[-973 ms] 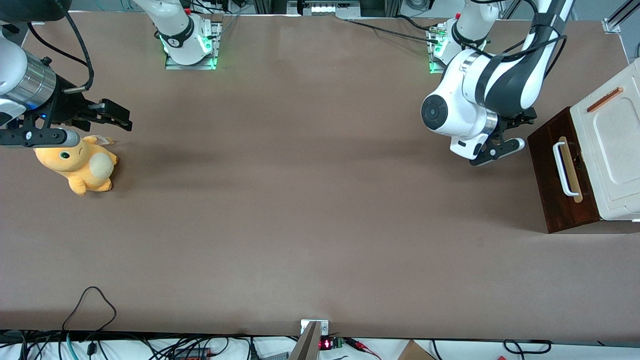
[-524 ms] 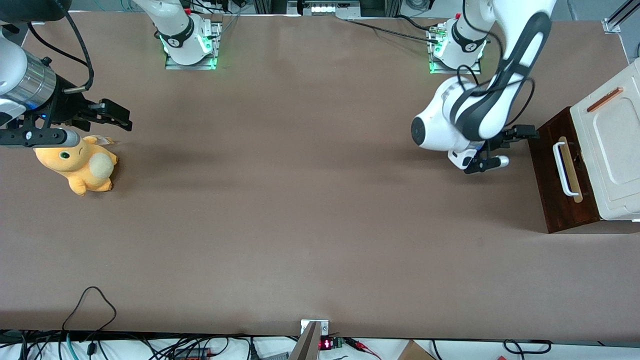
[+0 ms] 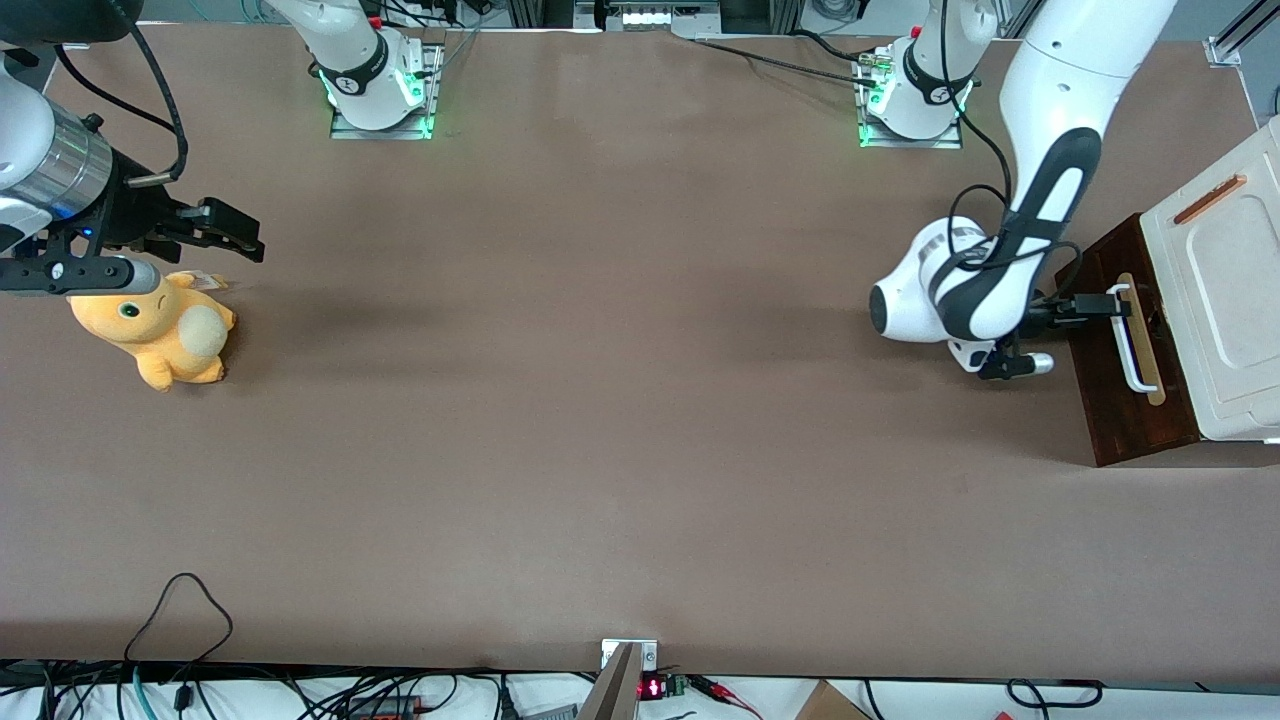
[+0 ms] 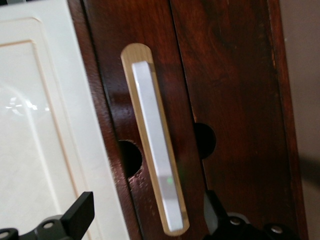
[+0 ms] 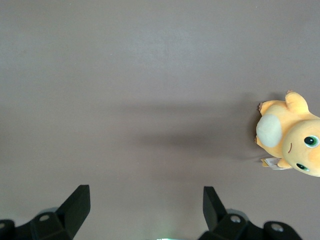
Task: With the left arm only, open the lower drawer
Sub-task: 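Move the open left gripper down to the white drawer handle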
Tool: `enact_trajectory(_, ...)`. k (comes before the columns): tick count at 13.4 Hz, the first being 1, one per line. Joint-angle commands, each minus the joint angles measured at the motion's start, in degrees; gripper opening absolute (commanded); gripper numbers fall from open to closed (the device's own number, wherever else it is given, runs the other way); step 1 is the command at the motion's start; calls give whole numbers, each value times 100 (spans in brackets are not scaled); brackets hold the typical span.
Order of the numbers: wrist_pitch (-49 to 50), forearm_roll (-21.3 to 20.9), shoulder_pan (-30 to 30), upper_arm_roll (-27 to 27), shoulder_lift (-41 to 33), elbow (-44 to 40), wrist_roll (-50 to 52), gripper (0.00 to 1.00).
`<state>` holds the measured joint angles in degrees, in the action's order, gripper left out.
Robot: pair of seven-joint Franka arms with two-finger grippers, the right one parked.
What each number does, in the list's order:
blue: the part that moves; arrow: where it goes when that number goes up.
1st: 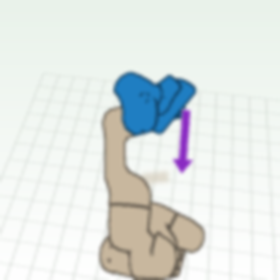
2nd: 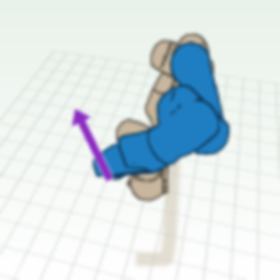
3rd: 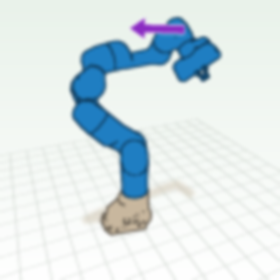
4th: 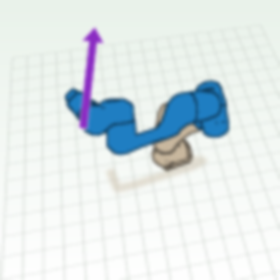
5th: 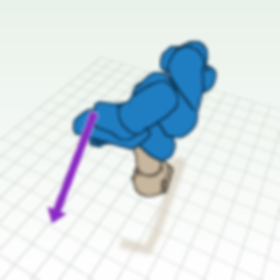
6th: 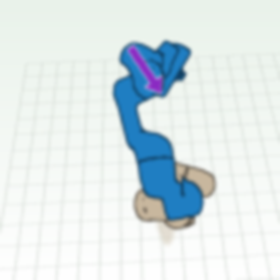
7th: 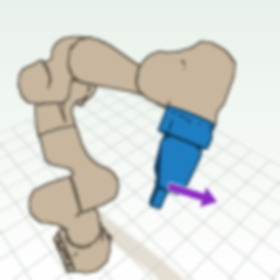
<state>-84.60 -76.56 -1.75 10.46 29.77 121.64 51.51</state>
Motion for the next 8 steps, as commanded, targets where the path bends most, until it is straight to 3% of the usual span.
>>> enact_trajectory(1, -91, -253, -1, -44, 64, -26, 44, 94)
enact_trajectory(4, -432, -700, 61, -358, 82, -26, -17, 92)
enact_trajectory(8, -522, -737, 61, -395, 82, -26, -53, 79)
